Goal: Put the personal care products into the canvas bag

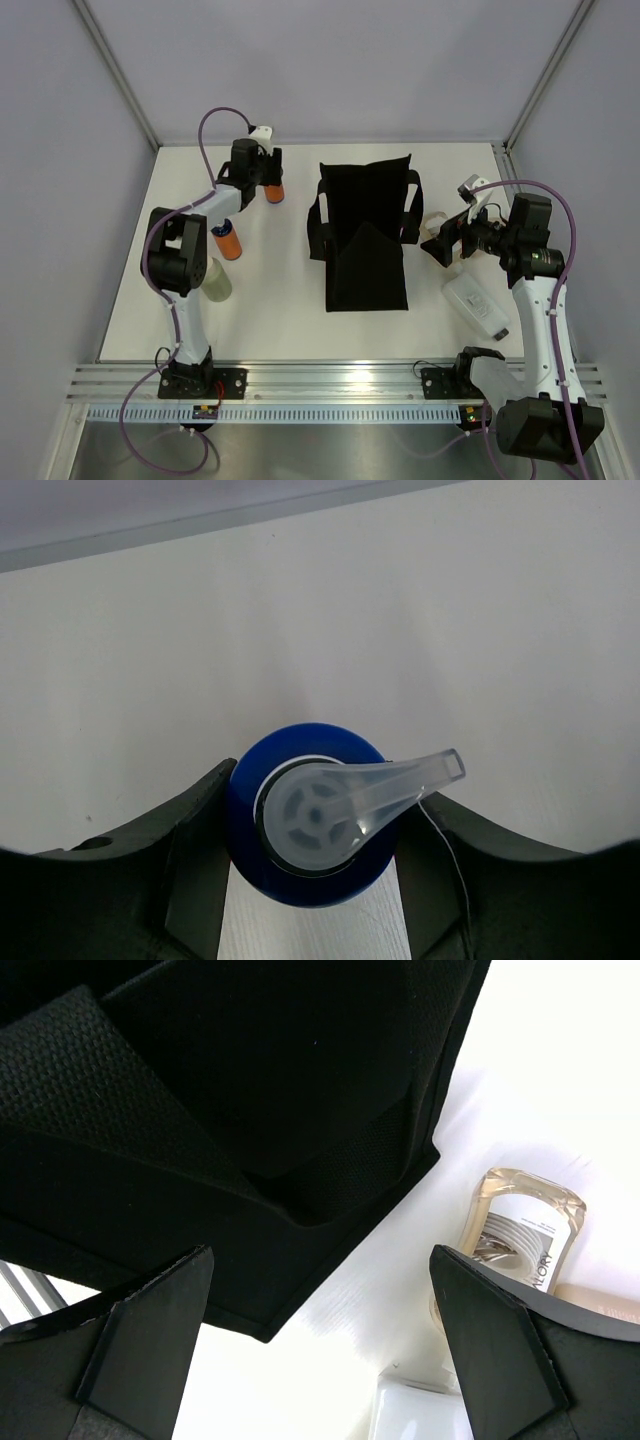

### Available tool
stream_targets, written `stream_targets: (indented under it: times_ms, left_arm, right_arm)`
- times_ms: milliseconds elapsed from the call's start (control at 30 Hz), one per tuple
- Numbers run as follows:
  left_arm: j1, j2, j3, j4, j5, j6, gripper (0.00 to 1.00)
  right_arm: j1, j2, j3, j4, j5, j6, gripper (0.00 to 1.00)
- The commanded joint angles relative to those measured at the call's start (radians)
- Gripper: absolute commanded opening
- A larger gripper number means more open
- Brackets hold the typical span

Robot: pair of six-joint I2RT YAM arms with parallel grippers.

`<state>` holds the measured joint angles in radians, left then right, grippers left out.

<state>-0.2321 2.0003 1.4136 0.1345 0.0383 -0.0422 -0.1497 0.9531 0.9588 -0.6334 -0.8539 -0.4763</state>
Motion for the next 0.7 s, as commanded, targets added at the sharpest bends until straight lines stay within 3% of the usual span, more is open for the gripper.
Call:
stream_targets:
  times_ms: [0, 67, 300, 433, 667]
  left_arm:
    - [-0.003, -0.047, 0.012, 0.091, 0.015, -0.001, 0.14]
    - [-0.003, -0.093, 0.008, 0.082, 0.034, -0.007, 0.0]
    - [-0.035, -0.365, 0.053, -0.117, 0.032, -0.142, 0.0]
    - [-0.139, -0.563, -0.065, -0.098, -0.104, -0.147, 0.0]
    - [-0.277, -0.739, 0.013, -0.179, -0.132, -0.157, 0.0]
  right_arm:
    - [0.001, -0.011, -0.003, 0.015, 0.015, -0.019, 1.0]
    - [0.001, -0.016, -0.005, 0.017, 0.019, -0.021, 1.0]
    - [0.001, -0.024, -0.003, 0.017, 0.016, -0.019, 1.0]
    - [0.001, -0.027, -0.003, 0.014, 0.015, -0.018, 0.99]
    - [0.001, -0.024, -0.006, 0.017, 0.013, -0.016, 0.99]
